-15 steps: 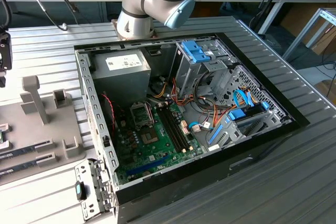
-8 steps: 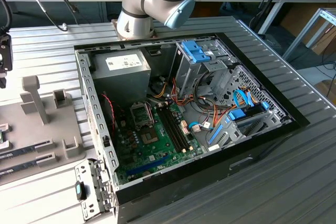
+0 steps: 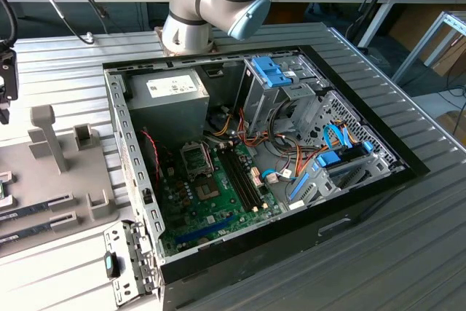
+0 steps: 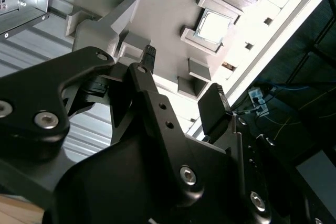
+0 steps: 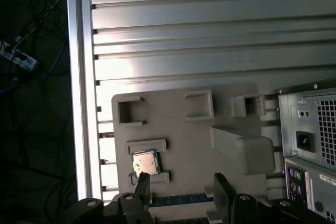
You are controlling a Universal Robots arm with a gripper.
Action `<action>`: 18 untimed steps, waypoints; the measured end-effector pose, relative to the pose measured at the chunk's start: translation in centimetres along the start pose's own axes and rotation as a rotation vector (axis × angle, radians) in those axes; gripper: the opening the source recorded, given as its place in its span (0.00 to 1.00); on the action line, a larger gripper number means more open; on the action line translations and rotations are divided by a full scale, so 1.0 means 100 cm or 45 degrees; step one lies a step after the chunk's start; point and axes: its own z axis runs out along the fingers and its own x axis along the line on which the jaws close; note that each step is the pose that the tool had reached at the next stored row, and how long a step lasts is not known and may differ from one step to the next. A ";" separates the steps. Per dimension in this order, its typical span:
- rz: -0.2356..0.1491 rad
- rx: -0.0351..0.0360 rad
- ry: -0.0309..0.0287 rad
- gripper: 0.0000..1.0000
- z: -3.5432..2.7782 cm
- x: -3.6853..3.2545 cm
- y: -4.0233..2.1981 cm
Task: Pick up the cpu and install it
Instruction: 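Pick up the cpu and move it towards the insertion slot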
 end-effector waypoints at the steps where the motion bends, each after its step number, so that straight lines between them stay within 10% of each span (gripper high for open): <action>1: 0.000 0.0000 0.0000 0.60 0.0013 0.0000 -0.0001; 18: 0.000 -0.0001 0.0000 0.60 0.0082 0.0002 -0.0004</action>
